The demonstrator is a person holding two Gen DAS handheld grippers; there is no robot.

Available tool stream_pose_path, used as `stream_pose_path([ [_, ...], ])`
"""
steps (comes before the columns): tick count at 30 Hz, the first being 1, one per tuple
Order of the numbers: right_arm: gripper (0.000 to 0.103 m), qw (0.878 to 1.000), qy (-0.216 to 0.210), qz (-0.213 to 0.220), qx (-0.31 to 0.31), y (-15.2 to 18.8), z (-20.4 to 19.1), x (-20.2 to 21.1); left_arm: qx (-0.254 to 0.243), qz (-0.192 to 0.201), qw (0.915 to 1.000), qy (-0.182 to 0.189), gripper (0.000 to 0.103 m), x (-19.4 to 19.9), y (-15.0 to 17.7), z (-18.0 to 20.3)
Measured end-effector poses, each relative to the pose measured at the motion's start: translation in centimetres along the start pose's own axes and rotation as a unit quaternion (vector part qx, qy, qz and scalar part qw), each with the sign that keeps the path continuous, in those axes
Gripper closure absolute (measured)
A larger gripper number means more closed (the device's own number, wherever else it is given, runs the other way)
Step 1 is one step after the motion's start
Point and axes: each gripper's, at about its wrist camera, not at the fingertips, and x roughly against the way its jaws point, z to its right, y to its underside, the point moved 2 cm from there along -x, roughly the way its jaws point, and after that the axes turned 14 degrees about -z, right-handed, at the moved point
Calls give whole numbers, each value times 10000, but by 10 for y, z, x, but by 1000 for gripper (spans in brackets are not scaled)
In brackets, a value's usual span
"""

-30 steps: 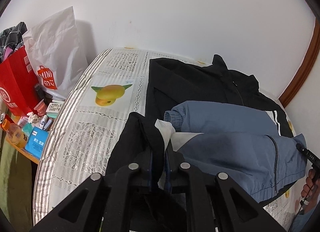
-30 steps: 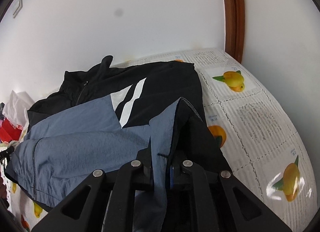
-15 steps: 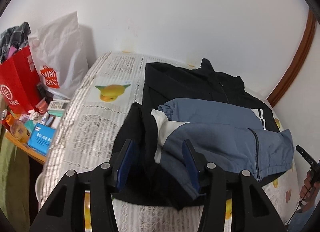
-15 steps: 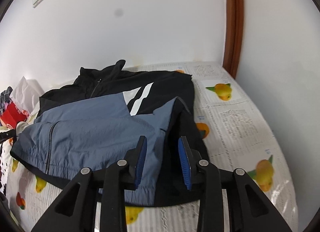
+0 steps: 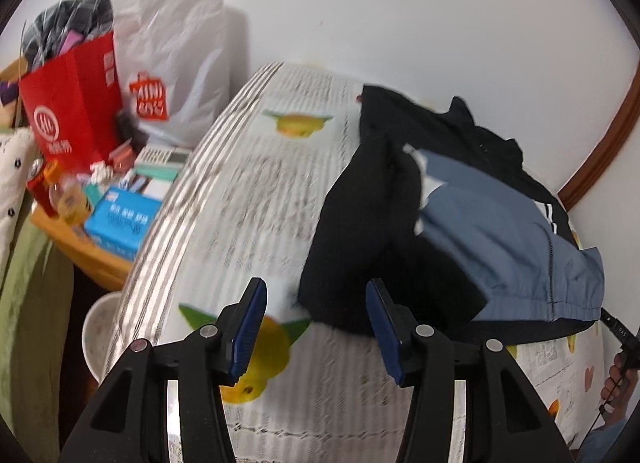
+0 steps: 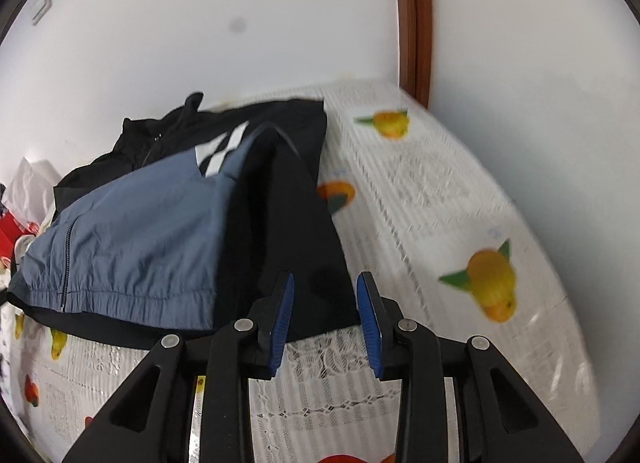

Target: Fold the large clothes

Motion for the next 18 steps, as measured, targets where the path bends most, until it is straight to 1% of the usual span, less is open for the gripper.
stream_pose_path([
  [4,70,9997,-167,-175,-92,2,5,-20,-9,-133,9999,17,54,-15,2,-4],
  [8,68,9996,-228,-160,-70,-2,3,-28,-23,-231,9997,77,54,-32,-3,-2],
  [11,68,9996,-173,-199,-33,-7,1,-33,-125,-165,9997,118,54,-39,-7,3],
  [14,67,9997,-151,-195,32,-11,0,-37,-293,-126,9995,83,54,-43,-11,9],
  [18,67,9996,-145,-228,88,-17,-4,-46,-334,-75,9994,108,55,-45,-13,14],
])
